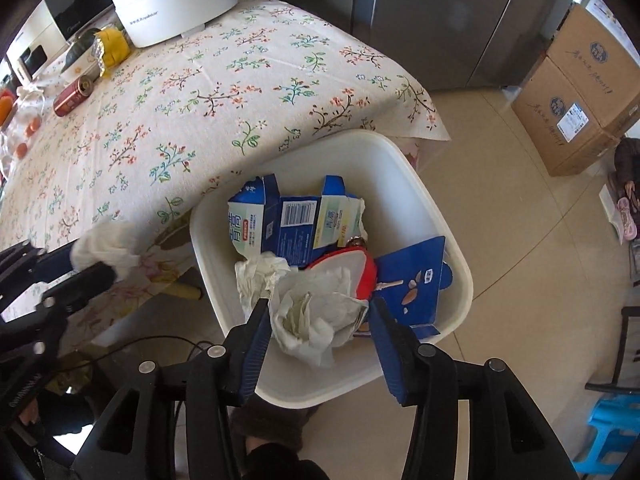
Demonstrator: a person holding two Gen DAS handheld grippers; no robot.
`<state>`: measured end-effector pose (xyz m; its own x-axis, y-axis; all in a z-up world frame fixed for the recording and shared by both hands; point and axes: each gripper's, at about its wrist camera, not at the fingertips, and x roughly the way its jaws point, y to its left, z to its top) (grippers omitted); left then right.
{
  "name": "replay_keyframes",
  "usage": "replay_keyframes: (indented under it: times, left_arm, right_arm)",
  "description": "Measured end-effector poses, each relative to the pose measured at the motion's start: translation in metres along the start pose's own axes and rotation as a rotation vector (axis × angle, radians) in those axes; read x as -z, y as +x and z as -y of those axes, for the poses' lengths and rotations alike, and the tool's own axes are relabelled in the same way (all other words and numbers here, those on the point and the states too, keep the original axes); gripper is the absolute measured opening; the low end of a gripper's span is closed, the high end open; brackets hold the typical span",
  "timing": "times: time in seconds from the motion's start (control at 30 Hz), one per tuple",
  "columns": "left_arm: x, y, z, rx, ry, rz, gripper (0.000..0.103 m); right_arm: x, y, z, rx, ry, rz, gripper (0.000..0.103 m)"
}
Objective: Collect trash
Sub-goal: 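Carry the tissue ball and crumpled paper over the bin and open both grippers, then move both grippers back over the table toward the red can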
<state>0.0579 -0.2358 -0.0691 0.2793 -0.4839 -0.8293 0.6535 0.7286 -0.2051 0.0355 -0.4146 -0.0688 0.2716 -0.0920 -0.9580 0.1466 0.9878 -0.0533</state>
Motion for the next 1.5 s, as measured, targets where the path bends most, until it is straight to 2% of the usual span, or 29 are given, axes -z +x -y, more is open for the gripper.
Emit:
replay_keyframes:
  times: [0.17,0.5,0.57,0.63,0.83,1.23,1.5]
  left_arm:
    - [-0.007,0.019,0.008,0.004,0.004,-0.015,0.030]
    - [-0.015,0.031,0.016,-0.005,0.040,-0.013,0.031]
    - [-0.016,0.032,0.016,-0.018,0.048,-0.012,0.039]
    - [-0.016,0.029,0.014,-0.031,0.051,-0.006,0.052]
    - [-0.015,0.016,0.005,-0.040,0.057,0.019,0.060]
    - [-0.007,-0.021,-0.033,-0.082,0.007,0.047,0.067]
    - [0.006,-0.060,-0.091,-0.170,-0.079,0.071,0.079]
  right_arm:
    - [0.002,0.002,0.006,0.018,-0.001,-0.016,0.067]
    - [0.007,0.009,0.020,0.032,0.015,-0.046,0.070]
    - [0.007,0.010,0.021,0.035,0.019,-0.048,0.070]
    - [0.007,0.010,0.021,0.037,0.021,-0.049,0.070]
    - [0.006,0.010,0.019,0.039,0.019,-0.050,0.071]
    - [-0.008,0.004,-0.006,0.039,-0.022,-0.027,0.071]
    - [-0.026,-0.002,-0.041,0.022,-0.066,0.002,0.075]
